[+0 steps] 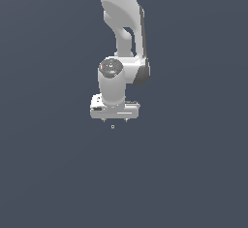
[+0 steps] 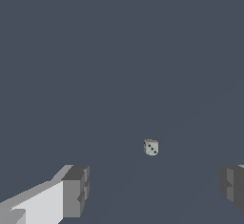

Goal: Pick up the object and move it to a goal position.

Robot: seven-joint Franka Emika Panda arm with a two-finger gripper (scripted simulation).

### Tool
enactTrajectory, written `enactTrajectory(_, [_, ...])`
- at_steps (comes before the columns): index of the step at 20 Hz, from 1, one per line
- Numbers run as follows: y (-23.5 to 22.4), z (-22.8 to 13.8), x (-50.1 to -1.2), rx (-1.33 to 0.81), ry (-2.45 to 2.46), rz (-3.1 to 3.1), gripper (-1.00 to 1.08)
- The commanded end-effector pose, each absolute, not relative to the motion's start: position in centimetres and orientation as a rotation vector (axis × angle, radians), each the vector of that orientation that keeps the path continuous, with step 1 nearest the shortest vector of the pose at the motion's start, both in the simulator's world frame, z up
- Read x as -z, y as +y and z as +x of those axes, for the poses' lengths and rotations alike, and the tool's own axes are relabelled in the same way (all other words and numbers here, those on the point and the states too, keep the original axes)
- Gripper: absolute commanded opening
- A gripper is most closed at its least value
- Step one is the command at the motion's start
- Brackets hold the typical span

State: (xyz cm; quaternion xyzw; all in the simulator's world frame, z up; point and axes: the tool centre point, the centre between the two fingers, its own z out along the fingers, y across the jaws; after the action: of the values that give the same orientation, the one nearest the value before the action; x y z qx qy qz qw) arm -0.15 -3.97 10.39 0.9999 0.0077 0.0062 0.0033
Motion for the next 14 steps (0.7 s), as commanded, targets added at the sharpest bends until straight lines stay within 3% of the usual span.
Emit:
enactTrajectory(1, [-4.8, -0.6, -8.4, -0.012, -0.003, 3.138, 1.00])
enactTrajectory(14, [-5.8, -1.3, -5.5, 0.002, -0.038, 3.141, 1.00])
